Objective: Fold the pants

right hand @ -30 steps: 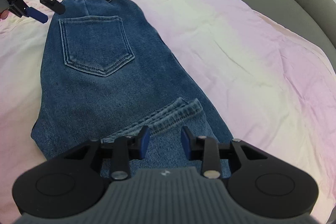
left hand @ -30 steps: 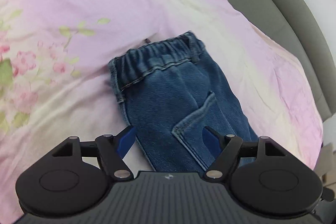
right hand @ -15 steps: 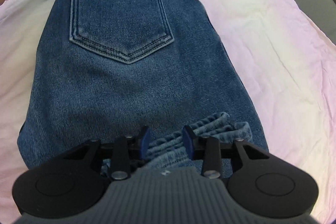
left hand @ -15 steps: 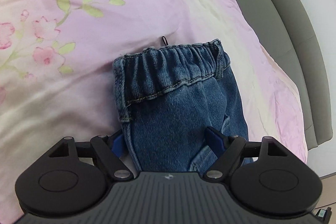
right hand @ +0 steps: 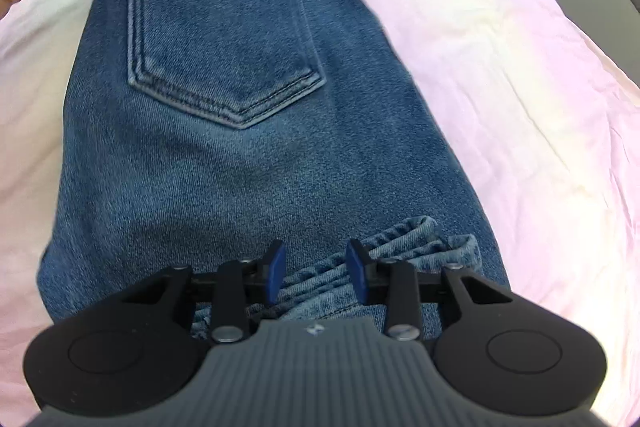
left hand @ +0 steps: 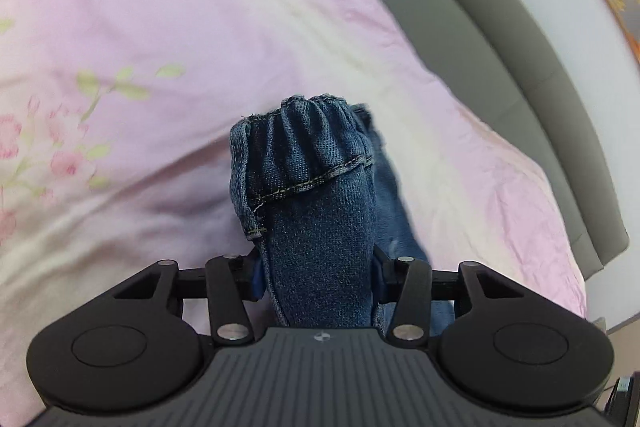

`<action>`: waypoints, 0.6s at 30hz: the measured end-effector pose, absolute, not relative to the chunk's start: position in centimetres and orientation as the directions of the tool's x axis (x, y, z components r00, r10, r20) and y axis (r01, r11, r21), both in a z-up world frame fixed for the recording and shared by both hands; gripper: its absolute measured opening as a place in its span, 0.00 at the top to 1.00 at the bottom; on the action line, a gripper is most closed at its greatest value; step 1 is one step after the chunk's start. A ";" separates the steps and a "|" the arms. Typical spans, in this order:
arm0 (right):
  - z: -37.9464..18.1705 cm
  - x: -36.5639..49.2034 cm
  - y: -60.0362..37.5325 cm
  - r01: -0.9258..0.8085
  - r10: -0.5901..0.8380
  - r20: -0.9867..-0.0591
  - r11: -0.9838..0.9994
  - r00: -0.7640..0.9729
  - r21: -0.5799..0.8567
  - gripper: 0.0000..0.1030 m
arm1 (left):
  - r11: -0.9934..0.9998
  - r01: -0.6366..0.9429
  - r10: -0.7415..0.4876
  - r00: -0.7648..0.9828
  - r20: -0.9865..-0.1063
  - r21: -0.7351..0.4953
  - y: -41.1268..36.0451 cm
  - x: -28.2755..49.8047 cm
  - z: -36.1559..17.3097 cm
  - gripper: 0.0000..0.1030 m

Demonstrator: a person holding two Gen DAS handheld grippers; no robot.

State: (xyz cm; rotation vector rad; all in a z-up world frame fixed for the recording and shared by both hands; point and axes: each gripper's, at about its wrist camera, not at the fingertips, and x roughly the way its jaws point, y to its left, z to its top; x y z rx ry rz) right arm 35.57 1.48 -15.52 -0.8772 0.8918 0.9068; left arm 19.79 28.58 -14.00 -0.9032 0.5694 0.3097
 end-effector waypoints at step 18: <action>-9.4 33.6 -12.2 -0.754 0.268 -0.834 0.612 0.482 -0.239 0.72 | 0.977 -0.085 -0.005 0.908 -0.419 -0.197 5.9 22.4 -1.3 0.52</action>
